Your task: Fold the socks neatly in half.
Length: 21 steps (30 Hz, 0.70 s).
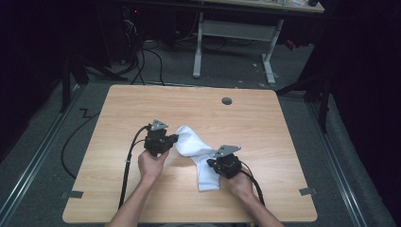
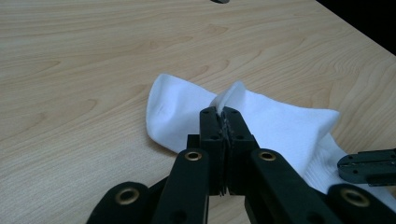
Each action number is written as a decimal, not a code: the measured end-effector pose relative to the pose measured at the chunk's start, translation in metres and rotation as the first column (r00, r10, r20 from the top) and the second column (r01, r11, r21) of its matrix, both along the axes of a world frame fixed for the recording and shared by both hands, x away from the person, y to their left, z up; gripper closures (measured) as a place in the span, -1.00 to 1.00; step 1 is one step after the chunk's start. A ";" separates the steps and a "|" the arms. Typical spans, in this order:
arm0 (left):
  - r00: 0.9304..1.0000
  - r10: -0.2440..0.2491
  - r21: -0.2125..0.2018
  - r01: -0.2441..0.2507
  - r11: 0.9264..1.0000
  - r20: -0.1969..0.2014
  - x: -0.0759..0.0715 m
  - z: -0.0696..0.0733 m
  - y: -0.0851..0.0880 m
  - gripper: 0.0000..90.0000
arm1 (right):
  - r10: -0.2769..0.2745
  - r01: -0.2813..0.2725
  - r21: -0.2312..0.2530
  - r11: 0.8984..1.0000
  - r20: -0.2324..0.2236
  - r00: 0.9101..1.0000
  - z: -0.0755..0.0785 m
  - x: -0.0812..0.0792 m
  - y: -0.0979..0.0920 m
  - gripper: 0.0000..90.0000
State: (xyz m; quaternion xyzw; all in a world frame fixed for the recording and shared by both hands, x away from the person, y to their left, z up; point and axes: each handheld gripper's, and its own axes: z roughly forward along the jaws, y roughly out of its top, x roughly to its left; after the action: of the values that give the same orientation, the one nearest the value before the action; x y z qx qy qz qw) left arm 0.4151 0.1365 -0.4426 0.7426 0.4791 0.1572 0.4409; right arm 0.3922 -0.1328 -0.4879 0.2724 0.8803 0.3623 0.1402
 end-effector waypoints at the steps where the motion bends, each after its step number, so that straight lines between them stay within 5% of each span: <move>1: 1.000 -0.001 -0.007 0.001 1.000 0.002 0.000 0.001 0.000 0.97 | 0.003 -0.003 0.002 1.000 -0.001 1.000 0.001 0.000 0.000 0.98; 21: 0.999 -0.007 0.013 0.006 1.000 0.050 0.009 0.032 -0.002 0.97 | 0.036 -0.038 0.051 0.998 0.034 0.999 0.025 -0.010 -0.011 0.98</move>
State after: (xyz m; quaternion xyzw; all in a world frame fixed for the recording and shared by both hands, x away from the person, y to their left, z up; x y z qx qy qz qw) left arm 0.4242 0.1342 -0.4102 0.7429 0.4645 0.1774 0.4482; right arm 0.3825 -0.1435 -0.4627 0.2535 0.8730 0.3921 0.1408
